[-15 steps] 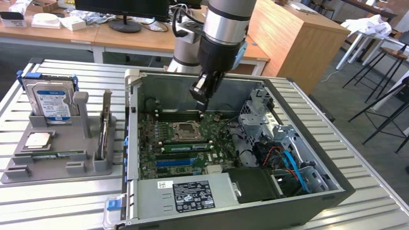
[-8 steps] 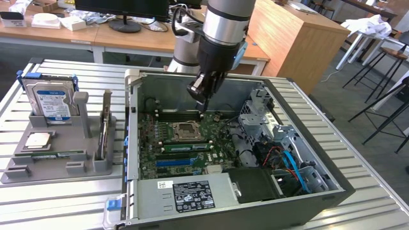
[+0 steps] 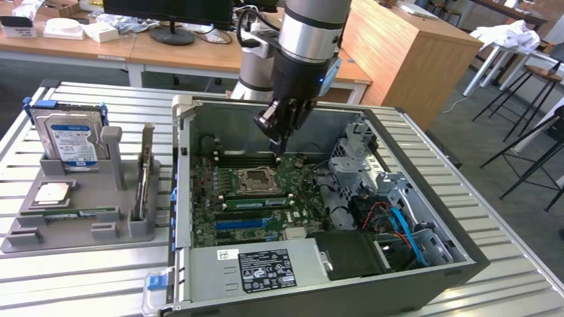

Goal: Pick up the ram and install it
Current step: 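Press down the ram until it locks into place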

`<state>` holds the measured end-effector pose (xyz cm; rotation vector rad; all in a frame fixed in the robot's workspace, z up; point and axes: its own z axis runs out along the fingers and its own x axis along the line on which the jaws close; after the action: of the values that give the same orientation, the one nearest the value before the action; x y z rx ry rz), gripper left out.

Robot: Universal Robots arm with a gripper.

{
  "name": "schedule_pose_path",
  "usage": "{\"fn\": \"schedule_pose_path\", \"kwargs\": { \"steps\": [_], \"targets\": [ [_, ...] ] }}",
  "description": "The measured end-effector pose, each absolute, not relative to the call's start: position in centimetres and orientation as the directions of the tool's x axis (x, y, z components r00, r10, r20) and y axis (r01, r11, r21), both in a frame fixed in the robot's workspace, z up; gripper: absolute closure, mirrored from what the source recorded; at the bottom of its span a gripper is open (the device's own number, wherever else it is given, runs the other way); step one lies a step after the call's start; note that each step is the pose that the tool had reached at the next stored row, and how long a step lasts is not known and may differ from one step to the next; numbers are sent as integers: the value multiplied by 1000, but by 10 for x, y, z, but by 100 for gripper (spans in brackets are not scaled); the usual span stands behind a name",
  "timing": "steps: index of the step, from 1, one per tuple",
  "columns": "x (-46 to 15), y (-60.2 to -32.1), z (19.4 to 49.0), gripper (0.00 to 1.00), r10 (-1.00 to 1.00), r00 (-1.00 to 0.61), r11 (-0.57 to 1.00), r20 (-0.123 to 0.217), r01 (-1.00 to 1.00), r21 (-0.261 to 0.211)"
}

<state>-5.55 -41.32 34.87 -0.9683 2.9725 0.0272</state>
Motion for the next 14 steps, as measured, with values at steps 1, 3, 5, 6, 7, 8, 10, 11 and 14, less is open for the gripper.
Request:
{"fn": "schedule_pose_path", "kwargs": {
  "steps": [1, 3, 5, 6, 7, 8, 10, 11, 14],
  "targets": [
    [-56, -413, 349, 90, -577, -816, 816, -20, -578, 12],
    [-56, -413, 348, 90, -555, -832, 832, -20, -555, 12],
    [-56, -413, 348, 90, -531, -847, 847, -20, -531, 12],
    [-56, -413, 348, 90, -518, -855, 855, -20, -518, 12],
    [-56, -413, 348, 90, -506, -862, 862, -20, -506, 12],
    [-56, -413, 348, 90, -493, -870, 870, -20, -494, 12],
    [-57, -413, 348, 90, -468, -883, 883, -20, -468, 12],
    [-57, -413, 348, 90, -456, -890, 890, -20, -456, 12],
    [-57, -413, 347, 90, -416, -909, 909, -20, -416, 12]
  ]
}}
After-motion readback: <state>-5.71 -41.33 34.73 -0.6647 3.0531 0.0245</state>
